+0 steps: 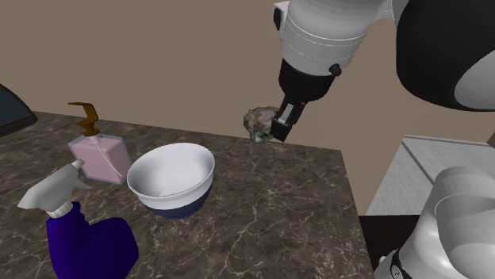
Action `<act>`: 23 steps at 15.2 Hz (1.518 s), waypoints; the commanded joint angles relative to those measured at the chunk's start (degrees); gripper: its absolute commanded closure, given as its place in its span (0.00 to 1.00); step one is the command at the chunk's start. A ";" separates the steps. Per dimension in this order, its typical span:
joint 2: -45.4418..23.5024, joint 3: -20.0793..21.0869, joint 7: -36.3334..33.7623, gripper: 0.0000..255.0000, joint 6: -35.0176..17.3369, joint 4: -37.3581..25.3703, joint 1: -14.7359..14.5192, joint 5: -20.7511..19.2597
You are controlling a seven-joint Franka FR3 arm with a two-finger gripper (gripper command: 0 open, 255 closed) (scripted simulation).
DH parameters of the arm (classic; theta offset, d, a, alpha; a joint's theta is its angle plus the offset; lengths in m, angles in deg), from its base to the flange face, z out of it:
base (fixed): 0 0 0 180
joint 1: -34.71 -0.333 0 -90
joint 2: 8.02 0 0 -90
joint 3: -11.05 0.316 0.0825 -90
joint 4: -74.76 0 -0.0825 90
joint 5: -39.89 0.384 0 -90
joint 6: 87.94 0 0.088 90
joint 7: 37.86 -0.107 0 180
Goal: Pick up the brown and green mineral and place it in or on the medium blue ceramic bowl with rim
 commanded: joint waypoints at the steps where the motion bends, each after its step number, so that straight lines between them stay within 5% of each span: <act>1: -4.01 1.96 -1.63 1.00 -0.55 -3.12 1.17 -0.33; 9: -23.41 12.35 -10.01 1.00 0.74 -20.39 6.83 -5.82; 15: -44.03 22.18 -19.12 1.00 8.02 -39.19 7.67 -18.25; 19: -42.94 21.19 -19.25 1.00 6.01 -36.55 7.48 -17.50; 20: -42.94 21.19 -19.25 0.00 6.01 -36.55 7.48 -17.50; 23: -48.53 20.88 -28.88 0.00 4.80 -38.17 7.51 -17.52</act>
